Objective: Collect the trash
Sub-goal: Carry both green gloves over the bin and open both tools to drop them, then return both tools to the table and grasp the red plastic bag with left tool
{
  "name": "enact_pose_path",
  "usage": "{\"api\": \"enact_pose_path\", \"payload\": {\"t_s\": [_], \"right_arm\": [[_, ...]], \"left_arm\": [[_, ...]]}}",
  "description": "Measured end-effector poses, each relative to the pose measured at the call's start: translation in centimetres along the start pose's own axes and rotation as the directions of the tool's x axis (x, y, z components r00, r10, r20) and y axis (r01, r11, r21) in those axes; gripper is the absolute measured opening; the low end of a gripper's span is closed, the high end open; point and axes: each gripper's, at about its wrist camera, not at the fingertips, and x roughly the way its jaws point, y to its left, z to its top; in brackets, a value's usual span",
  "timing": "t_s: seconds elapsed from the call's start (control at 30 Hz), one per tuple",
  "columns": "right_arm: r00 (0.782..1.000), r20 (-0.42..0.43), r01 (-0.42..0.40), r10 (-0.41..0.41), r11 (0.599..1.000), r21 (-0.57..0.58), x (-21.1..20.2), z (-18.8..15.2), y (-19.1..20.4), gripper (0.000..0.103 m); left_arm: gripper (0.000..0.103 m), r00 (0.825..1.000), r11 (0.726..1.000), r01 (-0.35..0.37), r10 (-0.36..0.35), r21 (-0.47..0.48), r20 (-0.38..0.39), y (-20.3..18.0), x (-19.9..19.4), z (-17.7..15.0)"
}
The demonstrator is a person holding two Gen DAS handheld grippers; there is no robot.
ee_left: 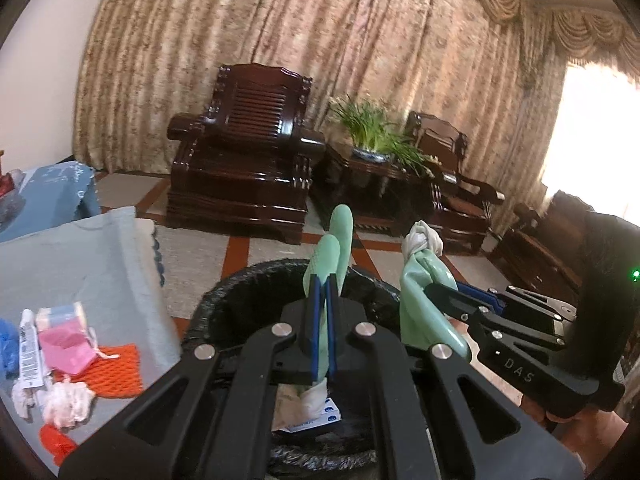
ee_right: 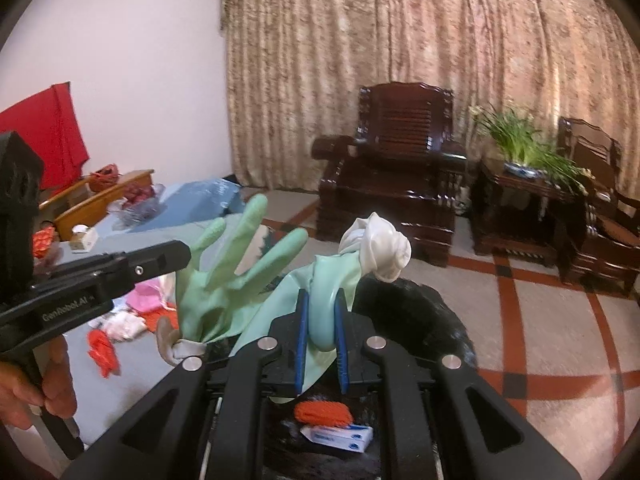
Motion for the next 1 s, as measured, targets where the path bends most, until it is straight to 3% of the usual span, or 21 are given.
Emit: {"api": "enact_pose_path", "payload": {"t_s": [0.3,0.43,0.5,0.53,0.63,0.73,0.77,0.87,1.0], "right_arm": [[0.998,-0.055,0.015,-0.014,0.999,0.030,1.1,-1.8,-1.3,0.013],[0.998,-0.069,0.015,-0.013,0.999,0.034,1.6,-2.2,-1.1,0.023],[0.998,-0.067,0.019,-0.017,0.999,0.028,1.6,-2.1,-1.1,0.031],[0.998,-0.064,0.023,-0.022,0.999,0.026,1.6,-2.0,-1.2,0.032],[0.998,-0.052,0.031,-0.029,0.999,0.033,1.2,-1.9,-1.2,0.041],[0.998,-0.023,0.052,-0.051,0.998,0.040,0.7,-1.6,-1.3,0.076],[0.998,-0.012,0.064,-0.064,0.997,0.043,0.5,-1.5,-1.3,0.092],[0.997,0.021,0.073,-0.074,0.996,0.059,-0.1,-1.1,-1.0,0.097],[0.998,0.033,0.051,-0.053,0.996,0.068,0.0,-0.7,-0.1,0.097]], "left_arm": [[0.003,0.998,1.000,0.000,0.001,0.010,-0.069,0.2,2.2,-2.0],[0.004,0.996,1.000,0.005,-0.005,-0.009,-0.092,0.9,2.4,-2.3],[0.013,0.996,1.000,0.000,-0.002,-0.024,-0.088,1.3,2.2,-2.3],[0.023,0.996,1.000,-0.004,0.001,-0.029,-0.088,1.4,2.1,-2.3],[0.033,0.997,0.999,-0.023,0.020,-0.042,-0.072,2.0,1.3,-2.1],[0.057,0.997,0.997,-0.065,0.062,-0.050,-0.046,2.9,0.0,-1.9],[0.062,0.996,0.995,-0.084,0.082,-0.051,-0.036,3.2,-0.6,-1.8],[0.083,0.989,0.988,-0.147,0.146,-0.049,-0.009,4.2,-2.4,-1.5],[0.090,0.973,0.972,-0.228,0.230,-0.056,0.022,6.1,-5.1,-1.3]]}}
